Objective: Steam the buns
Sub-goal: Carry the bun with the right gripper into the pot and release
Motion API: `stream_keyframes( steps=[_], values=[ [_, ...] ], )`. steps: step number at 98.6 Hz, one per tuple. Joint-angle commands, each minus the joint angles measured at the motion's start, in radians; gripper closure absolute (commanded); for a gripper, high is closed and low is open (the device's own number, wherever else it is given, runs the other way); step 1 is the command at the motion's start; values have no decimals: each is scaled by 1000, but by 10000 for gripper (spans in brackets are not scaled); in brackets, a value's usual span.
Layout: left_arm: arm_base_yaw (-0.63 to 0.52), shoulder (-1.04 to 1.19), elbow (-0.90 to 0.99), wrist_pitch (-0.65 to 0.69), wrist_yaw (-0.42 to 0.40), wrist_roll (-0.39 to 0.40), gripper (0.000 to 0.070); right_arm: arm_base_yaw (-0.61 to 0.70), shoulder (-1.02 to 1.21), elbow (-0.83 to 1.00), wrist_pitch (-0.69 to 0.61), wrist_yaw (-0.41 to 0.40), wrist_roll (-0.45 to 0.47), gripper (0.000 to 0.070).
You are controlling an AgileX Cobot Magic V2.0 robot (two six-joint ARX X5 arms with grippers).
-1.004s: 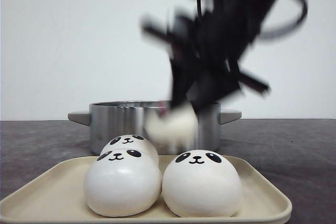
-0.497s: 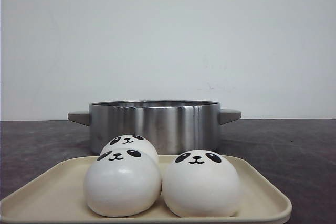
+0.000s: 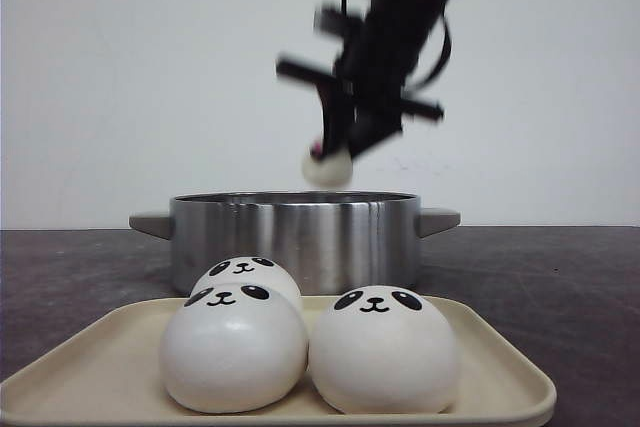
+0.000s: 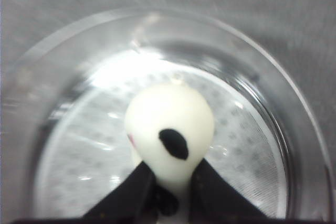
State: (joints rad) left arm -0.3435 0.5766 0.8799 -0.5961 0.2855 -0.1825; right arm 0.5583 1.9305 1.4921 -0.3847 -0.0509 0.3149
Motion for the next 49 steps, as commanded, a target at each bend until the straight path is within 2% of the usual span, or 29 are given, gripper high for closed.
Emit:
stream_keyframes(
  steps=[1,13,17,20,30,34,49],
  values=[
    [-5,6,13,5,-5,6,184,0,40,17,20,3,-8,694],
    [-5,6,13,1,-5,6,184,-13,77,17,42,4,4,691],
    [-5,6,13,-2,-5,6,184,-16,83,17,50,5,14,671],
    [-5,6,13,-5,-5,6,184,-18,86,17,55,7,16,625],
    [-5,6,13,-18,-5,6,184,-19,86,17,63,30,18,397],
    [-5,6,13,-19,-5,6,184,-19,86,17,63,43,18,350],
    [-5,6,13,-16,-5,6,184,-19,86,17,63,53,18,343]
  ],
)
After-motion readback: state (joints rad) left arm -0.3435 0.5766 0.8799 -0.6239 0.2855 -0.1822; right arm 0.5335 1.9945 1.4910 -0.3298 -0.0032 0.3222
